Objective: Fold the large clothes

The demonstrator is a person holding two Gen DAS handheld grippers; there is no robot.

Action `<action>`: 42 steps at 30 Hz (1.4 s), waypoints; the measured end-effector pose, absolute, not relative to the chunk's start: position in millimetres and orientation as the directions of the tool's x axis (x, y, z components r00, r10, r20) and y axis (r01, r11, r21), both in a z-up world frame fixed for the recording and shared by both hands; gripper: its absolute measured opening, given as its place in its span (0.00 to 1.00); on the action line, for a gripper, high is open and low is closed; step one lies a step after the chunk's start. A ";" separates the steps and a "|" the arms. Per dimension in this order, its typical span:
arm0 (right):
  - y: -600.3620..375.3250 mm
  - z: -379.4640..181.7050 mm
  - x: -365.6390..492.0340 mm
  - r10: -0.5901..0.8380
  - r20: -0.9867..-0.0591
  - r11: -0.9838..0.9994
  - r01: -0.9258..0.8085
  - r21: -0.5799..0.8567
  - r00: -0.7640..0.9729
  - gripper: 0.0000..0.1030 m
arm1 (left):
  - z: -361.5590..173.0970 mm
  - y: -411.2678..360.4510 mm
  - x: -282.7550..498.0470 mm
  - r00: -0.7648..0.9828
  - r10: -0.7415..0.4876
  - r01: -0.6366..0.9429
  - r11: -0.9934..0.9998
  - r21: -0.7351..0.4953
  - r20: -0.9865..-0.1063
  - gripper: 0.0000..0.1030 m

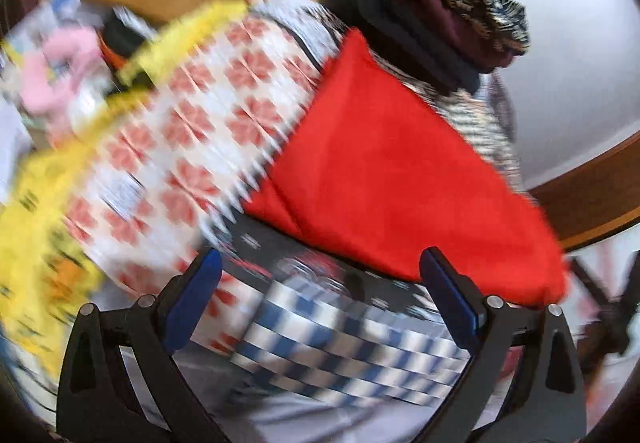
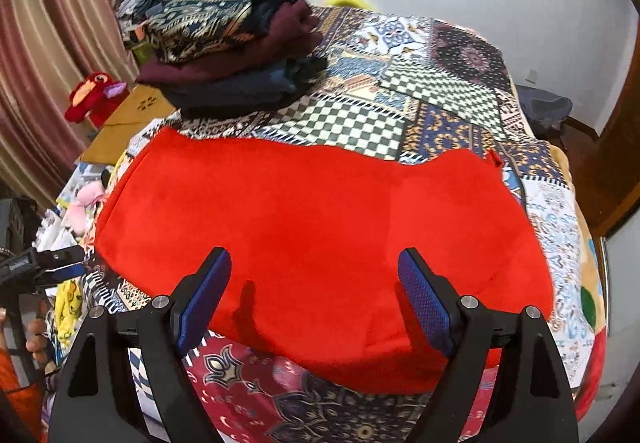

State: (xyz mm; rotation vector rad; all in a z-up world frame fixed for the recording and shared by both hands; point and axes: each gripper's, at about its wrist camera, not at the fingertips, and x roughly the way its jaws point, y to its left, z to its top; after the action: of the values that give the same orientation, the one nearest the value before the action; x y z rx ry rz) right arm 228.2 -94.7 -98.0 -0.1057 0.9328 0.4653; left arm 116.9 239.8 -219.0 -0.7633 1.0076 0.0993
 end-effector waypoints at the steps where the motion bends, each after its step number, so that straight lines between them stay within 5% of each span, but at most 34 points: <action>1: -90.9 -100.9 228.7 0.338 -0.799 0.894 -0.435 0.108 0.498 0.81 | -222.8 237.9 117.0 0.560 -0.312 -0.401 0.708 -0.581 -0.767 0.97; 10: -82.2 -128.0 235.3 0.342 -0.848 0.889 -0.432 0.152 0.405 0.81 | -242.4 211.9 155.5 0.552 -0.539 -0.287 0.594 -0.751 -0.637 0.96; 18: -81.9 -128.6 240.0 0.354 -0.851 0.892 -0.412 0.183 0.388 0.81 | -247.9 209.7 200.0 0.538 -0.486 -0.310 0.646 -0.698 -0.689 0.96; 22: -81.3 -126.2 242.9 0.334 -0.859 0.894 -0.418 0.158 0.389 0.81 | -238.7 199.2 217.4 0.536 -0.348 -0.333 0.750 -0.572 -0.769 0.71; 27: -80.8 -119.3 248.0 0.299 -0.862 0.902 -0.417 0.115 0.409 0.81 | -244.4 203.9 230.4 0.566 -0.294 -0.368 0.746 -0.556 -0.770 0.50; 30: -77.0 -112.9 252.6 0.297 -0.857 0.904 -0.413 0.110 0.422 0.81 | -239.3 213.1 233.4 0.592 -0.260 -0.391 0.735 -0.554 -0.763 0.13; 34: -60.4 -105.6 259.9 0.332 -0.841 0.899 -0.413 0.145 0.427 0.81 | -197.7 215.3 218.2 0.703 -0.187 -0.319 0.779 -0.540 -0.686 0.03; 42: 15.7 -129.2 266.9 0.392 -0.862 0.838 -0.512 0.190 0.322 0.81 | -135.3 226.3 189.7 0.816 -0.105 -0.259 0.813 -0.522 -0.569 0.03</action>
State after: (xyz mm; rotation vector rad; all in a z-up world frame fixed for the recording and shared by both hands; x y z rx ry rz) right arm 266.9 15.7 -129.2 -0.1248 1.0923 0.5951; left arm 189.7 226.3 -135.3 -0.6262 0.6209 0.0879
